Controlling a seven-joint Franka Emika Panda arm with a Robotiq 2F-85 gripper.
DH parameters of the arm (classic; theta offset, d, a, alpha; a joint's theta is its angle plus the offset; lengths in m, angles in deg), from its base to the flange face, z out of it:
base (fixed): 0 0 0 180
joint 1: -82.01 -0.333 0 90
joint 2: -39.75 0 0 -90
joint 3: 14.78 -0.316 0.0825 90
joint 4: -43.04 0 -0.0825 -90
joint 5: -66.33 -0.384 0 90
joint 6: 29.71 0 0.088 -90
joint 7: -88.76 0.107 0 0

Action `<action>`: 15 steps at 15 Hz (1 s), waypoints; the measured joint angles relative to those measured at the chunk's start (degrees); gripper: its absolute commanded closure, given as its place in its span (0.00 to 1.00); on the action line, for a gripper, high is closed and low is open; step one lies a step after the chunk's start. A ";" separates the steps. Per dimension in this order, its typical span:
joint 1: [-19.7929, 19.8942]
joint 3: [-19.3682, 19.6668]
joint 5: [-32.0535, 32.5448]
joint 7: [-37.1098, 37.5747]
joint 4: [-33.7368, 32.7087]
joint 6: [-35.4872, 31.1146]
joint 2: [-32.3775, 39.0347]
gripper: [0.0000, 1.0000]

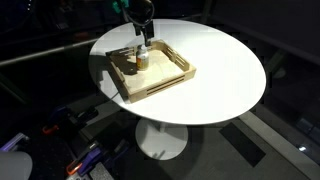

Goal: Pick up the white medicine bottle lid and put it on the wooden tray

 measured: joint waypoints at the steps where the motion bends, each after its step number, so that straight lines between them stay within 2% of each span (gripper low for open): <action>1: 0.00 0.00 0.11 0.00 0.00 0.00 0.39 0.02; 7: 0.00 0.00 0.73 0.00 0.00 0.00 2.17 0.44; 9: -0.01 0.00 0.73 0.00 -0.02 0.00 2.20 0.49; 10: -0.02 0.00 0.73 0.00 -0.04 0.00 2.19 0.46; 15: -0.03 0.00 0.75 0.00 -0.14 0.00 1.78 0.56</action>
